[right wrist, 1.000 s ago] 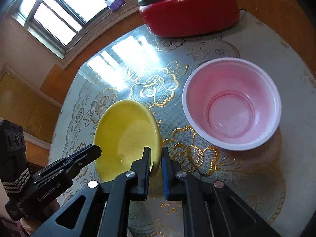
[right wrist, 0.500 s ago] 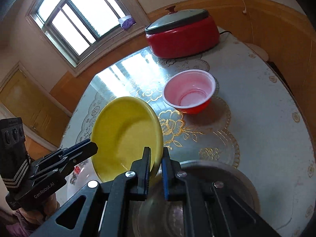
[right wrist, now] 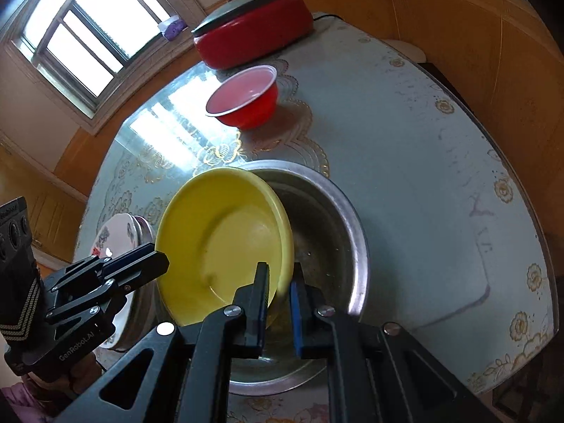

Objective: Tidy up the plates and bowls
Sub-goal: 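Lift the yellow bowl, lower it into the steel bowl, open grippers, then move both grippers to the red-and-pink bowl and grasp its rim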

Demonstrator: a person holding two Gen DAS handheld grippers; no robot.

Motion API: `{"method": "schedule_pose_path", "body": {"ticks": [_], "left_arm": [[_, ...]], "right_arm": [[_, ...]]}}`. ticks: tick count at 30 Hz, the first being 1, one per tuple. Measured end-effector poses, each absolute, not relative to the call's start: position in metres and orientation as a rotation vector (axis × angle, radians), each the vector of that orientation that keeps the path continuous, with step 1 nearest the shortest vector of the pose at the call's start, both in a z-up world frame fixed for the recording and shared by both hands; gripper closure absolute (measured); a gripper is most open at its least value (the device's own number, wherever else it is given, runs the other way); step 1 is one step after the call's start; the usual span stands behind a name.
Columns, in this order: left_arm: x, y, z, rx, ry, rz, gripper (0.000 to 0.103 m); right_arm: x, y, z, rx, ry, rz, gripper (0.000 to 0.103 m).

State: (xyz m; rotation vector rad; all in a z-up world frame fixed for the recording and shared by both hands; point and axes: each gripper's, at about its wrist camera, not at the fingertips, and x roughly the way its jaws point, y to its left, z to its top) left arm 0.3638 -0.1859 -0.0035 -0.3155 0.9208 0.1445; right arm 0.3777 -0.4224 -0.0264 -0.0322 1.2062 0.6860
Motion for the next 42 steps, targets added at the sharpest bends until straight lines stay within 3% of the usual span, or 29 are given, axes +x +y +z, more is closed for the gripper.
{"method": "schedule_pose_path", "body": {"ticks": [10, 14, 42], "left_arm": [[0.365, -0.196, -0.020, -0.305, 0.952, 0.140, 0.084], [0.363, -0.196, -0.014, -0.293, 0.925, 0.132, 0.072], [0.366, -0.171, 0.003, -0.353, 0.873, 0.220, 0.069]], "right_arm": [[0.375, -0.415, -0.035, -0.135, 1.197, 0.624, 0.088], [0.374, -0.411, -0.034, -0.172, 1.185, 0.620, 0.084], [0.400, -0.394, 0.006, -0.063, 1.093, 0.708, 0.075]]}}
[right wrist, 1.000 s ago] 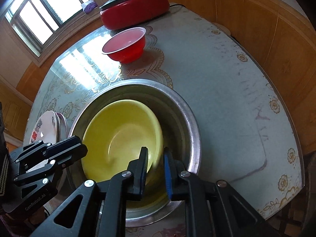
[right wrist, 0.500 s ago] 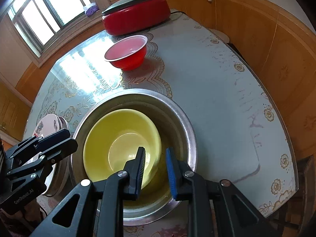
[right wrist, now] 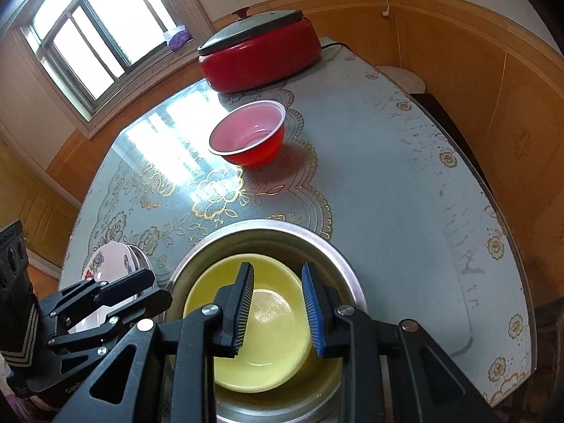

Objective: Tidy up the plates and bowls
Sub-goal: 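Move both grippers to the red-and-pink bowl and grasp its rim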

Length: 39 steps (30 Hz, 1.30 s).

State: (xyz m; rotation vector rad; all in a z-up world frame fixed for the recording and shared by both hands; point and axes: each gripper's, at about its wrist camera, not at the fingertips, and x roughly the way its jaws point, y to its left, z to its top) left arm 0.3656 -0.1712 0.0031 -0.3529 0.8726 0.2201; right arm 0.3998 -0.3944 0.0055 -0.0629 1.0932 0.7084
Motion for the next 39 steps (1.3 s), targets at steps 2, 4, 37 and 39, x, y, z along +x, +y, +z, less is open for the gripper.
{"method": "schedule_pose_path", "body": {"ticks": [2, 4, 37, 39], "left_arm": [[0.368, -0.169, 0.003, -0.358, 0.873, 0.227, 0.068], [0.369, -0.166, 0.004, -0.363, 0.870, 0.237, 0.068], [0.411, -0.091, -0.005, -0.698, 0.886, 0.395, 0.057], [0.420, -0.088, -0.004, -0.683, 0.880, 0.399, 0.057]], "right_arm": [[0.405, -0.389, 0.006, -0.061, 1.093, 0.718, 0.075], [0.412, -0.386, 0.005, -0.055, 1.100, 0.725, 0.075], [0.493, -0.356, -0.017, 0.119, 1.184, 0.760, 0.071], [0.500, -0.351, -0.016, 0.124, 1.182, 0.763, 0.071]]}}
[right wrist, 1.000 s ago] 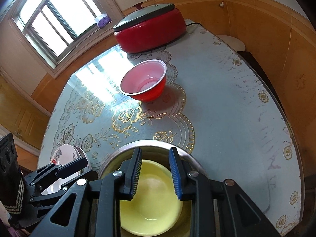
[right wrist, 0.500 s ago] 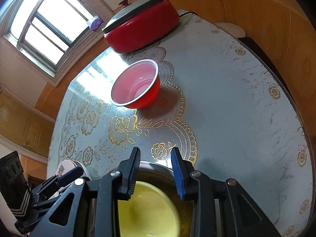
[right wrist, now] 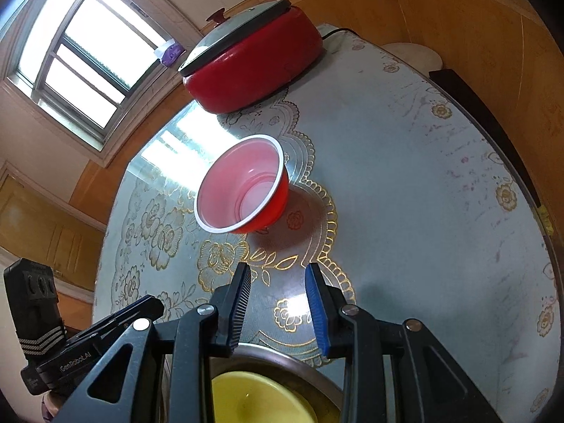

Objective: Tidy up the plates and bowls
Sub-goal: 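Move both grippers to the red-and-pink bowl and grasp its rim, then lift the red-and-pink bowl and carry it over the steel bowl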

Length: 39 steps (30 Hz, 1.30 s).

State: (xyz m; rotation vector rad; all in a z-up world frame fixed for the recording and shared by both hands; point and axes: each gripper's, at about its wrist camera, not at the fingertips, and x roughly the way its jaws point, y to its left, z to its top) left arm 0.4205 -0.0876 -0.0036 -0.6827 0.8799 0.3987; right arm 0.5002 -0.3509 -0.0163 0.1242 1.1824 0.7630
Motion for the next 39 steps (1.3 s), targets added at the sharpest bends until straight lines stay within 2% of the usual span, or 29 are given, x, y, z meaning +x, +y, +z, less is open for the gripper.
{"method": "schedule_pose_path", "body": {"ticks": [5, 20, 21, 22, 24, 25, 39], "left_arm": [[0.445, -0.070, -0.001, -0.691, 0.850, 0.409, 0.062], [0.511, -0.025, -0.025, -0.744, 0.880, 0.420, 0.062], [0.515, -0.023, -0.028, -0.746, 0.882, 0.415, 0.064], [0.518, -0.022, -0.031, -0.739, 0.889, 0.414, 0.076], [0.522, -0.021, -0.036, -0.743, 0.906, 0.426, 0.086], [0.522, -0.022, -0.038, -0.739, 0.906, 0.432, 0.089], [0.483, -0.049, -0.018, -0.671, 0.888, 0.392, 0.090]], "right_arm": [[0.525, -0.334, -0.018, 0.162, 1.187, 0.769, 0.071], [0.574, -0.289, -0.047, 0.170, 1.252, 0.747, 0.071], [0.576, -0.287, -0.050, 0.164, 1.258, 0.746, 0.071], [0.577, -0.284, -0.053, 0.147, 1.260, 0.752, 0.072], [0.575, -0.278, -0.057, 0.095, 1.247, 0.744, 0.084], [0.573, -0.278, -0.058, 0.073, 1.239, 0.736, 0.091], [0.547, -0.294, -0.038, 0.048, 1.225, 0.805, 0.093]]}}
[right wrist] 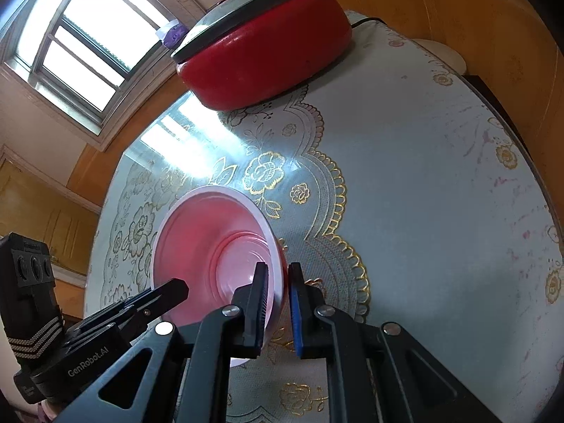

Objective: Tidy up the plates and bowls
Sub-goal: 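Lift the red-and-pink bowl and carry it over the steel bowl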

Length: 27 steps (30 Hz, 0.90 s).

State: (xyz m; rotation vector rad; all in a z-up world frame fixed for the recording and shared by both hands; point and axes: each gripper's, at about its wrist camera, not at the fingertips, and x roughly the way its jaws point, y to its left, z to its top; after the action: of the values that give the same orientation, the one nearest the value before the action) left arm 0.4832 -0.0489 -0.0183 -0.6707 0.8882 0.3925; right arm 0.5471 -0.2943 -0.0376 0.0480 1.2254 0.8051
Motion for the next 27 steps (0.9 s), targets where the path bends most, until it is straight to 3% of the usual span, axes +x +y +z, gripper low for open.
{"method": "schedule_pose_path", "body": {"ticks": [27], "left_arm": [[0.387, -0.132, 0.018, -0.573, 0.810, 0.271, 0.090]], "right_arm": [[0.450, -0.356, 0.024, 0.004, 1.081, 0.839, 0.092]]}}
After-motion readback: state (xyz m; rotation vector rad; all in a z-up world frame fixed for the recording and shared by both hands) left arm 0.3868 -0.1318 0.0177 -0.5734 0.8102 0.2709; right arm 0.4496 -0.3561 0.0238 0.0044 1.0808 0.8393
